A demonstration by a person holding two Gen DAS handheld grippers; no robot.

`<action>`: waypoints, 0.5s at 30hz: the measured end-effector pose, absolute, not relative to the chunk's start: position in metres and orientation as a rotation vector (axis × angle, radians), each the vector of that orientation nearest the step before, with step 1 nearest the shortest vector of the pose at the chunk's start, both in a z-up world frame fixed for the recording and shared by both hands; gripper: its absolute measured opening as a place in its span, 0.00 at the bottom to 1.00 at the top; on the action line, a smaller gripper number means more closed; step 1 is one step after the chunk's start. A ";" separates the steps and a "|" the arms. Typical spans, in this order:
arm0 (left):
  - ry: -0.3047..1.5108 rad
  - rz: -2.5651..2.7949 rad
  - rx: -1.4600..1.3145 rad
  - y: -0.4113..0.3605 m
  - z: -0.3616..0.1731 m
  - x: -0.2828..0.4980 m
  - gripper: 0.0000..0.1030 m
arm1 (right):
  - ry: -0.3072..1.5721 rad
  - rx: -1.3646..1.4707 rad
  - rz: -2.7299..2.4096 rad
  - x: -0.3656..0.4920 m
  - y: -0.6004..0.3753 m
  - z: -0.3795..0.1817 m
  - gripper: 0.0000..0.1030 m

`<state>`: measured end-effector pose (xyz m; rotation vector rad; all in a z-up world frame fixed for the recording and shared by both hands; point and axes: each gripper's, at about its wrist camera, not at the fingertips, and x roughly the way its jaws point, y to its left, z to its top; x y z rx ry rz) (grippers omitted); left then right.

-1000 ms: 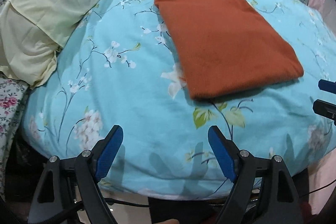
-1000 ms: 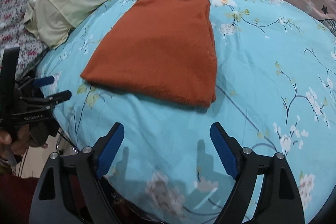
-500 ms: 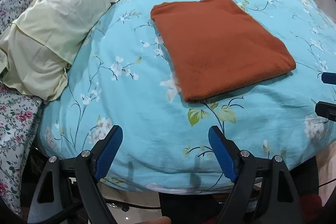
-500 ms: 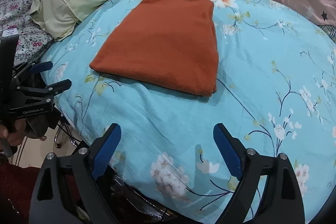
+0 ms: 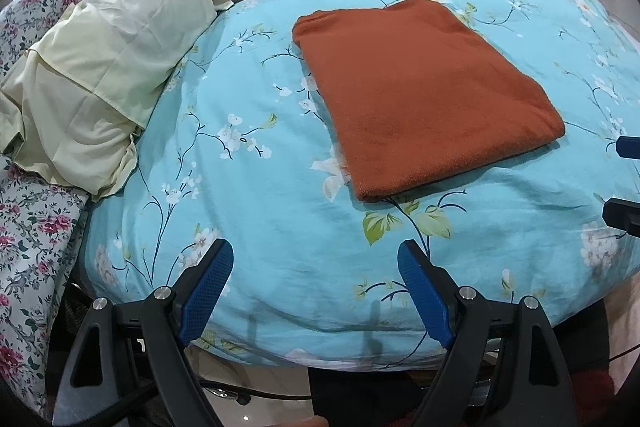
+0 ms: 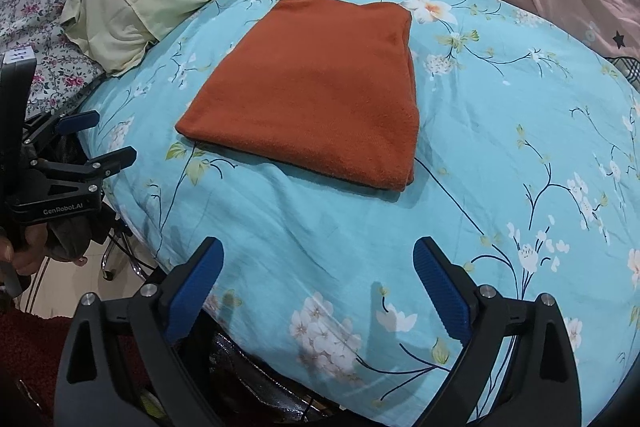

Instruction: Fold small clothes

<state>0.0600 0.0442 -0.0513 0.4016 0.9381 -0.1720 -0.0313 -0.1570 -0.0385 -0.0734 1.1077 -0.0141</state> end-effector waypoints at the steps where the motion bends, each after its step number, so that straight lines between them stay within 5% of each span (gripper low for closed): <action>1: 0.938 -0.172 0.401 0.044 -0.051 0.060 0.83 | 1.108 -0.072 -0.015 -0.031 -0.156 -0.039 0.93; 15: 0.941 -0.170 0.387 0.043 -0.051 0.067 0.83 | 1.107 -0.061 -0.004 -0.021 -0.158 -0.037 0.94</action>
